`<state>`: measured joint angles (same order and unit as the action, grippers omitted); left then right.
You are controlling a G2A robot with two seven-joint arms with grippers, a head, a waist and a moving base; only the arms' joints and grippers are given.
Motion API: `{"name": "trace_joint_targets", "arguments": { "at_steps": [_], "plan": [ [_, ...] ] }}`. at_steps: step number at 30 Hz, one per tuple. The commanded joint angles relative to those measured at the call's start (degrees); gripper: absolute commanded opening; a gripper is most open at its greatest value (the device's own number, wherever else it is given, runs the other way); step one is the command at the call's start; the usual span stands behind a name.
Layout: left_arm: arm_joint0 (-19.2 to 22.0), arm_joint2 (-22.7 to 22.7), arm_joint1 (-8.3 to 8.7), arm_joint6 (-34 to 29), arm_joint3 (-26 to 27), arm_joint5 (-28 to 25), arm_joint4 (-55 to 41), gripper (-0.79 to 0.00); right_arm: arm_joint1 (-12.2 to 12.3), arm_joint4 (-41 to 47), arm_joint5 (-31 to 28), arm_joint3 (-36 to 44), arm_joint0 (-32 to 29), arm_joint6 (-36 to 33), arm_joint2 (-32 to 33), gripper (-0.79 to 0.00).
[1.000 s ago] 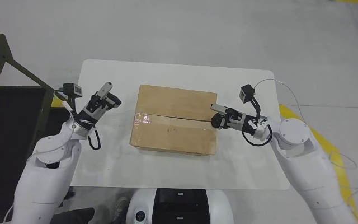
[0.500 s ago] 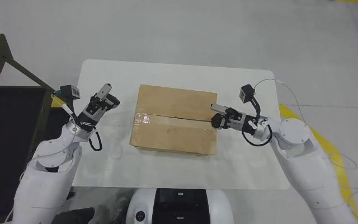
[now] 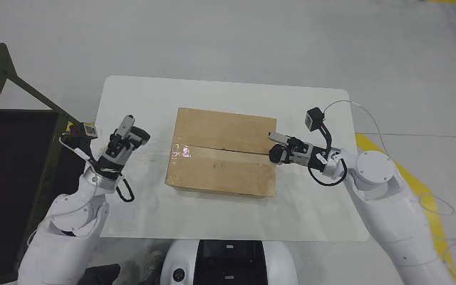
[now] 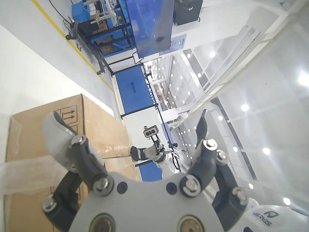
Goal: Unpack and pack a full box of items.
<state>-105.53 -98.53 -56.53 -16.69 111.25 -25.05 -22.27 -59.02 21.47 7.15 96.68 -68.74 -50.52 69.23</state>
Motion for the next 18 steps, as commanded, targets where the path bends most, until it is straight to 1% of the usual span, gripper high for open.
{"name": "trace_joint_targets", "arguments": {
  "at_steps": [1, 5, 7, 9, 11, 14, 18],
  "plan": [
    [-5.1, -1.2, -0.36, 2.0, 1.1, -2.8, -1.0, 0.0, 0.0, 0.0, 0.0, 0.0, 0.0, 0.0, 0.0, 0.0],
    [-12.4, -2.9, -1.0, 3.2, 2.3, -7.1, -2.7, 0.0, 0.0, 0.0, 0.0, 0.0, 0.0, 0.0, 0.0, 0.0],
    [-14.8, -3.3, -1.24, 2.9, 2.1, -8.1, -2.9, 0.0, 0.0, 0.0, 0.0, 0.0, 0.0, 0.0, 0.0, 0.0],
    [-16.4, -3.0, -1.47, 2.8, 1.2, -8.4, -2.7, 0.0, 0.0, 0.0, 0.0, 0.0, 0.0, 0.0, 0.0, 0.0],
    [-17.2, -2.2, -1.71, 2.6, -0.4, -8.5, -3.5, 0.0, 0.0, 0.0, 0.0, 0.0, 0.0, 0.0, 0.0, 0.0],
    [-17.3, -1.2, -2.01, 1.9, -2.9, -9.2, -4.6, 0.0, 0.0, 0.0, 0.0, 0.0, 0.0, 0.0, 0.0, 0.0],
    [-15.6, 0.4, -2.28, 0.5, -5.5, -8.1, -5.4, 0.0, 0.0, 0.0, 0.0, 0.0, 0.0, 0.0, 0.0, 0.0]
  ]
}}
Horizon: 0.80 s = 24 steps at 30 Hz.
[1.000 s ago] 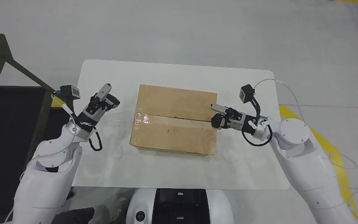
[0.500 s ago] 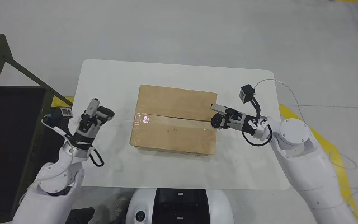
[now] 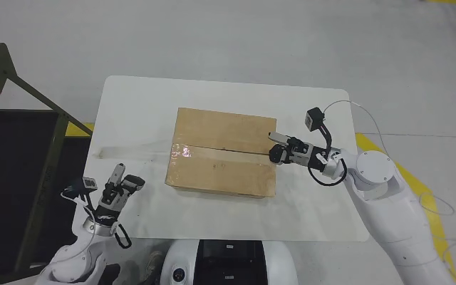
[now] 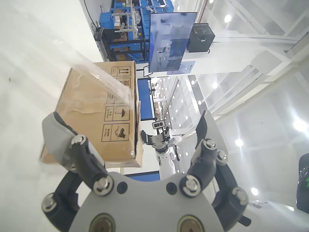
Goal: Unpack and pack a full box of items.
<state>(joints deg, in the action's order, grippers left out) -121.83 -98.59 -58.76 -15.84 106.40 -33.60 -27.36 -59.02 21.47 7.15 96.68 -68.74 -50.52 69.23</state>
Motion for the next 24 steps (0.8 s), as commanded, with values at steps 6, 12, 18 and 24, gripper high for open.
{"name": "trace_joint_targets", "arguments": {
  "at_steps": [6, 12, 18, 24],
  "plan": [
    [6.9, 2.6, -0.39, -1.6, -4.2, 3.7, -1.2, 0.0, 0.0, 0.0, 0.0, 0.0, 0.0, 0.0, 0.0, 0.0],
    [13.4, 5.4, -0.91, -1.0, -7.3, 5.7, 0.2, 0.0, 0.0, 0.0, 0.0, 0.0, 0.0, 0.0, 0.0, 0.0],
    [17.3, 7.7, -1.47, 0.1, -9.9, 8.1, 1.3, 0.0, 0.0, 0.0, 0.0, 0.0, 0.0, 0.0, 0.0, 0.0],
    [19.3, 8.4, -2.02, 1.6, -11.6, 8.1, 0.3, 0.0, 0.0, 0.0, 0.0, 0.0, 0.0, 0.0, 0.0, 0.0]
  ]
}}
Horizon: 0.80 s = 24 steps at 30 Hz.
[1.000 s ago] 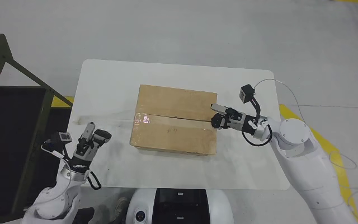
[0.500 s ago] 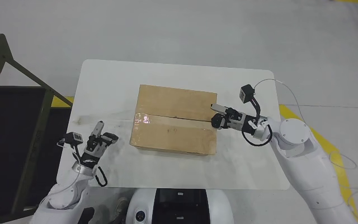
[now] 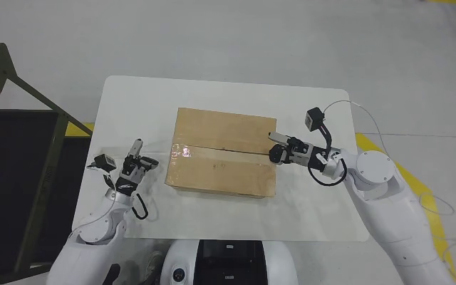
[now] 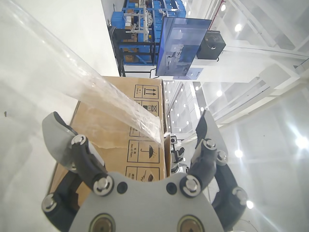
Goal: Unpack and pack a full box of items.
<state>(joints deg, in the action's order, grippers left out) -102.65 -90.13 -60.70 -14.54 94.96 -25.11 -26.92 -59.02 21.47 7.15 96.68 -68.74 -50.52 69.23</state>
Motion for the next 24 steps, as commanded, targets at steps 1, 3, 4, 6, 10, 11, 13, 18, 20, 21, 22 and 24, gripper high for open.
{"name": "trace_joint_targets", "arguments": {
  "at_steps": [1, 3, 4, 6, 10, 11, 13, 18, 20, 21, 22, 24],
  "plan": [
    [0.0, -0.1, -0.17, 0.6, -0.3, -0.6, -0.5, 0.0, 0.0, 0.0, 0.0, 0.0, 0.0, 0.0, 0.0, 0.0],
    [-0.3, -0.4, -0.3, 0.9, -0.4, -0.9, -0.8, -0.003, 0.0, 0.0, 0.0, 0.0, 0.0, 0.0, 0.0, 0.0],
    [-0.4, -0.5, -0.35, 0.9, -0.5, -0.9, -0.8, -0.015, 0.0, 0.0, 0.0, 0.0, 0.0, 0.0, 0.0, 0.0],
    [-0.6, -0.7, -0.44, 0.9, -0.7, -0.7, -0.7, -0.037, 0.0, 0.0, 0.0, 0.0, 0.0, 0.0, 0.0, 0.0],
    [-0.3, -1.1, -0.63, 0.9, -1.0, -0.4, -0.5, -0.225, 0.0, 0.0, 0.0, 0.0, 0.0, 0.0, 0.0, 0.0],
    [-0.2, -1.2, -0.69, 1.0, -1.1, -0.4, -0.7, -0.296, 0.0, 0.0, 0.0, 0.0, 0.0, 0.0, 0.0, 0.0],
    [-0.2, -1.4, -0.8, 1.0, -1.0, -0.4, -0.7, -0.397, 0.0, 0.0, 0.0, 0.0, 0.0, 0.0, 0.0, 0.0],
    [-0.5, -1.6, -1.06, 1.2, -0.7, 0.2, -0.5, -0.428, 0.0, 0.0, 0.0, 0.0, 0.0, 0.0, 0.0, 0.0],
    [-0.6, -1.7, -1.17, 1.2, -0.8, 0.5, -0.6, -0.437, 0.0, 0.0, 0.0, 0.0, 0.0, 0.0, 0.0, 0.0],
    [-0.7, -1.8, -1.22, 1.2, -0.8, 0.6, -0.7, -0.446, 0.0, 0.0, 0.0, 0.0, 0.0, 0.0, 0.0, 0.0],
    [-0.6, -1.9, -1.27, 1.2, -0.9, 0.7, -0.8, -0.465, 0.0, 0.0, 0.0, 0.0, 0.0, 0.0, 0.0, 0.0],
    [-0.6, -2.1, -1.37, 1.0, -1.1, 0.8, -1.0, -0.508, 0.0, 0.0, 0.0, 0.0, 0.0, 0.0, 0.0, 0.0]
  ]
}}
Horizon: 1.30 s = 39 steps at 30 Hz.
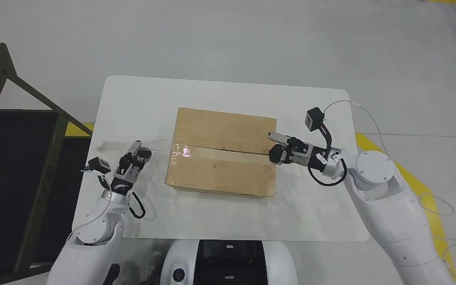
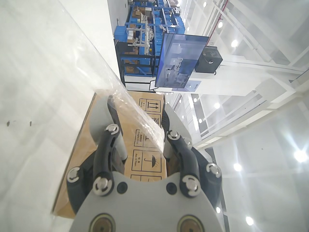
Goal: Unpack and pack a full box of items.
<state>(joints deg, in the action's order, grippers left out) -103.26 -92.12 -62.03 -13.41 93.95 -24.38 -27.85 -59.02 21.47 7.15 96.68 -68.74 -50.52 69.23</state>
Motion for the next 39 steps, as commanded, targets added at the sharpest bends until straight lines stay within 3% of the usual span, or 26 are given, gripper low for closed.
{"name": "trace_joint_targets", "arguments": {
  "at_steps": [1, 7, 13, 19, 26, 32, 39],
  "plan": [
    [0.1, -0.2, -0.09, -0.1, -0.2, 0.1, -0.2, -0.529, 0.0, 0.0, 0.0, 0.0, 0.0, 0.0, 0.0, 0.0],
    [0.4, -0.5, -0.38, -0.5, -0.3, 0.4, -0.3, -0.708, 0.0, 0.0, 0.0, 0.0, 0.0, 0.0, 0.0, 0.0],
    [1.2, -0.5, -0.67, -0.9, -0.9, 1.4, -0.3, -0.785, 0.0, 0.0, 0.0, 0.0, 0.0, 0.0, 0.0, 0.0],
    [1.3, -1.4, -0.93, -1.1, 0.2, 0.5, -0.9, -0.785, 0.0, 0.0, 0.0, 0.0, 0.0, 0.0, 0.0, 0.0],
    [0.5, -3.5, -1.12, -1.0, 6.3, -1.0, 0.4, -0.785, 0.0, 0.0, 0.0, 0.0, 0.0, 0.0, 0.0, 0.0],
    [0.9, -4.0, -1.29, 0.4, 12.6, 0.1, 6.2, -0.785, 0.0, 0.0, 0.0, 0.0, 0.0, 0.0, 0.0, 0.0],
    [1.4, -1.4, -1.67, 2.1, 17.8, 1.7, 15.9, -0.785, 0.0, 0.0, 0.0, 0.0, 0.0, 0.0, 0.0, 0.0]
  ]
}}
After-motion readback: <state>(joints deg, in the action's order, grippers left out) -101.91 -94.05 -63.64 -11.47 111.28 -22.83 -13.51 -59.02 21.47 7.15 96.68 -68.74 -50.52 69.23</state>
